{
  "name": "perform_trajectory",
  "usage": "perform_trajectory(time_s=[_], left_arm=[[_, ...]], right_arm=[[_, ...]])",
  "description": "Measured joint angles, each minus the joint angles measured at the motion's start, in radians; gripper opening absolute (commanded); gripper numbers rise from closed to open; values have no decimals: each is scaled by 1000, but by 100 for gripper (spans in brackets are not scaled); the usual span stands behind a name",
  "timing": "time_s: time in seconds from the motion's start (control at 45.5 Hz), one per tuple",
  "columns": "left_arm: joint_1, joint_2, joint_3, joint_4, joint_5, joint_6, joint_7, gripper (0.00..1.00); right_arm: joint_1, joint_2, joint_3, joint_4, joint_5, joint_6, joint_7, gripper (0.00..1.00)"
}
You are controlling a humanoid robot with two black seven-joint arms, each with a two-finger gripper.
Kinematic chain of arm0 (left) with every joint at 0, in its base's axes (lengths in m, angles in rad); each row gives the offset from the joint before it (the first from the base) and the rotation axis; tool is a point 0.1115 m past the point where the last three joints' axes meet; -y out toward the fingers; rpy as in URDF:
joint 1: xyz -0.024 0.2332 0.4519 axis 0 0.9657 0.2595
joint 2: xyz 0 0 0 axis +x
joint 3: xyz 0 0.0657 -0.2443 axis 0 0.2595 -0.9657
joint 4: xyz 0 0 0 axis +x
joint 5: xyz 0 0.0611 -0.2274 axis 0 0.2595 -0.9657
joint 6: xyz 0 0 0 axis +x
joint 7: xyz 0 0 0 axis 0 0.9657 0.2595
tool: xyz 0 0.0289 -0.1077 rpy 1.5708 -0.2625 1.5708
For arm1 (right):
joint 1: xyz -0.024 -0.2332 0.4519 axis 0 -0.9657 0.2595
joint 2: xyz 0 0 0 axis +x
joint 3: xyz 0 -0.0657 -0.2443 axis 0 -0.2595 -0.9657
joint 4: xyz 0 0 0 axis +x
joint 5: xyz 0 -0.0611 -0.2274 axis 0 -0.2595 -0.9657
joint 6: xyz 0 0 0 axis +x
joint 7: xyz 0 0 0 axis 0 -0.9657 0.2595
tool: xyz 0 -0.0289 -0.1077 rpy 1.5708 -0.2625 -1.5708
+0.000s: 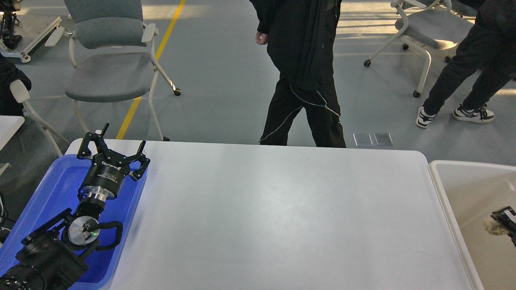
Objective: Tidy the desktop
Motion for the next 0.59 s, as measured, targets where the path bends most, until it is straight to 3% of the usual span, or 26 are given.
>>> perform_trajectory(time_s=[0.198, 0.44, 0.462, 0.484, 0.505, 0.527, 0.593], left_arm=[[0, 0, 0, 0, 0, 0, 0, 100], [0, 0, 0, 0, 0, 0, 0, 100], [-1, 0, 0, 0, 0, 0, 0, 100], [-1, 0, 0, 0, 0, 0, 0, 100], [-1, 0, 0, 0, 0, 0, 0, 100], [-1, 0, 0, 0, 0, 0, 0, 100], [-1, 0, 0, 0, 0, 0, 0, 100]], right_arm=[[-7, 99, 0, -134, 83, -20, -49, 0], [-5, 151, -1, -197, 141, -68, -91, 0], [-5, 153, -1, -199, 144, -70, -93, 20], [-4, 154, -1, -202, 146, -73, -95, 48], [-3, 157, -1, -205, 149, -76, -98, 83], [-3, 158, 0, -207, 150, -78, -99, 100], [1, 162, 3, -213, 157, -86, -105, 100]])
